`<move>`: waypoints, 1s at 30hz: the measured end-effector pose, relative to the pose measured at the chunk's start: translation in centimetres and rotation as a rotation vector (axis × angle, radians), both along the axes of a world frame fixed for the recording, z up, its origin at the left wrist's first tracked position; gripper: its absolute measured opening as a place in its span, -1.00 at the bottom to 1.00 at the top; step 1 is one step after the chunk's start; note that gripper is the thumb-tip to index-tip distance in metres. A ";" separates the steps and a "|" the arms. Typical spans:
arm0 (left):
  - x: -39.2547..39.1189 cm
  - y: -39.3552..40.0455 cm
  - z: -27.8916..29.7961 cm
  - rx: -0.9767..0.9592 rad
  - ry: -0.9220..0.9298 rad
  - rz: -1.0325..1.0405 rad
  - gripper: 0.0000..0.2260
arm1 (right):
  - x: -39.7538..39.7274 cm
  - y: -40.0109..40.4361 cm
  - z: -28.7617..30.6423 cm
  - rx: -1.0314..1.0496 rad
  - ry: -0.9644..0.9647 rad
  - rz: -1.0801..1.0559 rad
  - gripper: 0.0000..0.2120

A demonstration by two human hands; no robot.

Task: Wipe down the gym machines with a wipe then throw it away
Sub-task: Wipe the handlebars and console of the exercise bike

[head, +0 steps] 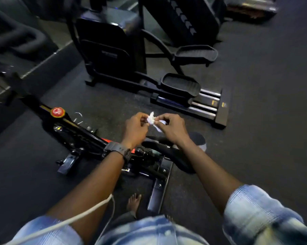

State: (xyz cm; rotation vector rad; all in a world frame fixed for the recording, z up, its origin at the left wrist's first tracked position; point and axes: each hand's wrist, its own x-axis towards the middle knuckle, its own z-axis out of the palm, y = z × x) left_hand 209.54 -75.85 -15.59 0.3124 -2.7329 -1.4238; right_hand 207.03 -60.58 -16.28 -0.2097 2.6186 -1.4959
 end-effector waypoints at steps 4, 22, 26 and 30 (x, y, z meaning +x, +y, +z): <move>3.0 -4.9 6.6 0.024 0.159 0.227 -0.86 | -0.8 -6.3 5.4 -0.139 0.099 0.177 -0.88; 49.8 -28.2 23.6 -0.265 0.665 1.385 -0.87 | 34.4 -42.1 22.0 -0.548 0.238 1.324 -0.89; 57.4 -30.9 23.5 -0.301 0.701 1.479 -0.86 | 41.6 -46.7 22.7 -0.538 0.243 1.413 -0.88; 62.8 -34.2 23.2 -0.313 0.687 1.524 -0.86 | 46.5 -51.3 23.6 -0.563 0.283 1.416 -0.90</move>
